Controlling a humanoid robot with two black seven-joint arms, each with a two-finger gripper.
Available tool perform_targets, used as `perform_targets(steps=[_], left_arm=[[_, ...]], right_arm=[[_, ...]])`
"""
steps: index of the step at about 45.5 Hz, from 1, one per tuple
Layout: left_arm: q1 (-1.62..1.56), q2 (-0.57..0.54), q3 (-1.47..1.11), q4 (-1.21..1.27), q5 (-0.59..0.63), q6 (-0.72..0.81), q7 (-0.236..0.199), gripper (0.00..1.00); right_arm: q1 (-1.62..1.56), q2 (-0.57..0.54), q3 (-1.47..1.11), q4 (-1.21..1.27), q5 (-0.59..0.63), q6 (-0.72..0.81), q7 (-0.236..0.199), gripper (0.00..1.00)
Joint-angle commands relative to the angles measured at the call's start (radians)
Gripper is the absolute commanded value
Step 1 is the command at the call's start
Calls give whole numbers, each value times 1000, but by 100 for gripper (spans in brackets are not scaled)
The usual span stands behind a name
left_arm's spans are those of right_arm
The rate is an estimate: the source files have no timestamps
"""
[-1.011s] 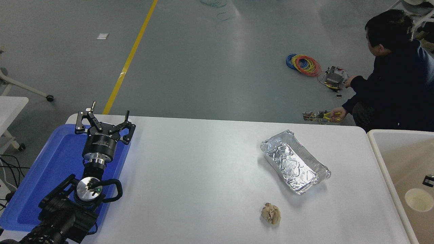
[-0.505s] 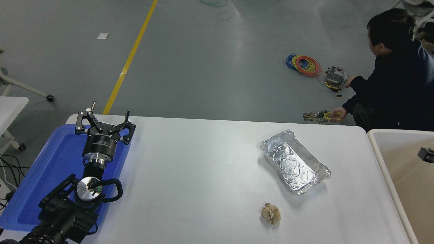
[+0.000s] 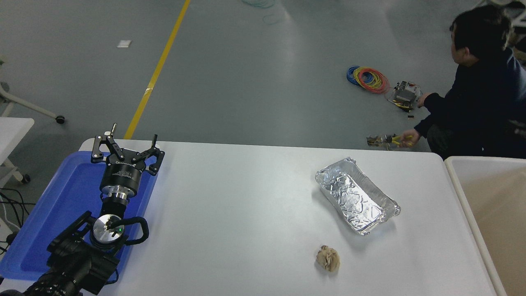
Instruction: Pick up paper cup place in dustbin
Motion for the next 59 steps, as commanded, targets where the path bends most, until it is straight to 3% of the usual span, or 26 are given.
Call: perform_targets(steps=[1,6,16,34,59], left_arm=[[0,0,0,0,0,0,1,100],[0,0,0,0,0,0,1,100],[0,0,0,0,0,0,1,100],[0,1,0,0,0,0,1,100],[0,1,0,0,0,0,1,100]], right_arm=[[237,-1,-104,190,0,8,0,100],[328,3,-104,257,0,80,-1,100],[507,3,-105,294,-6,415,-3,100],[679,28,-127,363,-15,727,-1,100],[839,98,-212,644,-13,838,-1,100]])
